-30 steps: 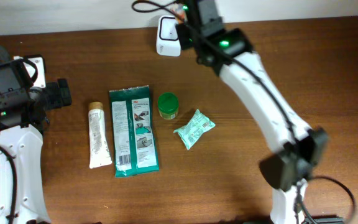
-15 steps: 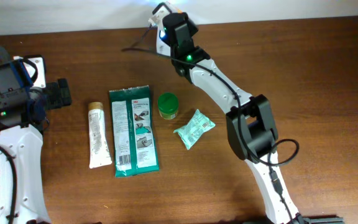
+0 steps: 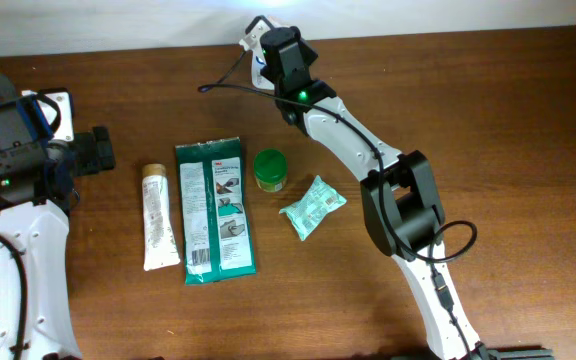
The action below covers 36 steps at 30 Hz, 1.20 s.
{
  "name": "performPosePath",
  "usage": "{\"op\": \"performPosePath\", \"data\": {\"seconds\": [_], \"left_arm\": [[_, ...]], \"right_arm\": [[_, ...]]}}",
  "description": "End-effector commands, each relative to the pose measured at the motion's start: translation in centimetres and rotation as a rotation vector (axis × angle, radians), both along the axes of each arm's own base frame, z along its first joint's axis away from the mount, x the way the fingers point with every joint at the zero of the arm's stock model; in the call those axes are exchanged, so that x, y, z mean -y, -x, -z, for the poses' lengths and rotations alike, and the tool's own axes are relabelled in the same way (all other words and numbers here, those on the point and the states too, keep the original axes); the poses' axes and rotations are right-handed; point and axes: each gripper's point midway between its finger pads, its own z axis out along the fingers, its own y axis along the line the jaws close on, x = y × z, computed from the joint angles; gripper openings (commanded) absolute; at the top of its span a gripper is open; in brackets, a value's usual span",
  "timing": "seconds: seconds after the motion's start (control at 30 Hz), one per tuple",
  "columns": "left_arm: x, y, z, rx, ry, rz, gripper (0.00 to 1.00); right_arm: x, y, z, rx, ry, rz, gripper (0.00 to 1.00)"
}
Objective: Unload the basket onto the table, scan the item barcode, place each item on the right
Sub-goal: 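Carry the orange box right and place it on the table with the right gripper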
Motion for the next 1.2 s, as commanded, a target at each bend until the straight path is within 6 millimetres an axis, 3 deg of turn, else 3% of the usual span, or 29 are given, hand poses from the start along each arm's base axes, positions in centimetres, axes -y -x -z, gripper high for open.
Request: {"op": "performPosePath", "data": {"seconds": [0.0,0.1,0.13,0.27,0.37,0.47,0.53,0.7,0.83,0.97,1.1,1.13,1.17], "left_arm": [[-0.2,0.0,-1.2,0.026,-0.014,-0.002,0.99],[-0.2,0.0,-1.2,0.026,-0.014,-0.002,0.99],[-0.2,0.0,-1.2,0.026,-0.014,-0.002,0.99],[-0.2,0.0,-1.2,0.026,-0.014,-0.002,0.99],[-0.2,0.0,-1.2,0.026,-0.014,-0.002,0.99],[-0.2,0.0,-1.2,0.026,-0.014,-0.002,0.99],[-0.2,0.0,-1.2,0.026,-0.014,-0.002,0.99],[-0.2,0.0,-1.2,0.026,-0.014,-0.002,0.99],[-0.2,0.0,-1.2,0.026,-0.014,-0.002,0.99],[-0.2,0.0,-1.2,0.026,-0.014,-0.002,0.99],[-0.2,0.0,-1.2,0.026,-0.014,-0.002,0.99],[-0.2,0.0,-1.2,0.026,-0.014,-0.002,0.99],[-0.2,0.0,-1.2,0.026,-0.014,-0.002,0.99]], "right_arm": [[-1.9,2.6,-8.1,-0.004,-0.276,-0.051,0.04],[-1.7,5.4,-10.9,-0.121,-0.46,-0.063,0.04],[-1.2,7.2,-12.1,-0.196,-0.544,-0.058,0.04],[4.0,13.0,-13.2,-0.421,-0.685,0.154,0.04],[7.8,17.4,-12.0,-0.605,-0.676,0.257,0.04],[13.4,21.8,-8.2,-0.833,-0.629,0.485,0.04],[15.4,22.8,-6.3,-0.905,-0.614,0.567,0.04],[20.6,24.6,0.8,-1.034,-0.606,0.757,0.04],[24.2,25.7,6.2,-1.079,-0.71,0.874,0.04],[26.6,26.1,9.0,-1.076,-0.829,0.915,0.04],[28.7,26.5,9.7,-1.062,-0.868,0.962,0.04],[29.1,26.5,9.6,-1.057,-0.874,0.968,0.12],[29.3,26.5,9.6,-1.054,-0.877,0.972,0.4]]}}
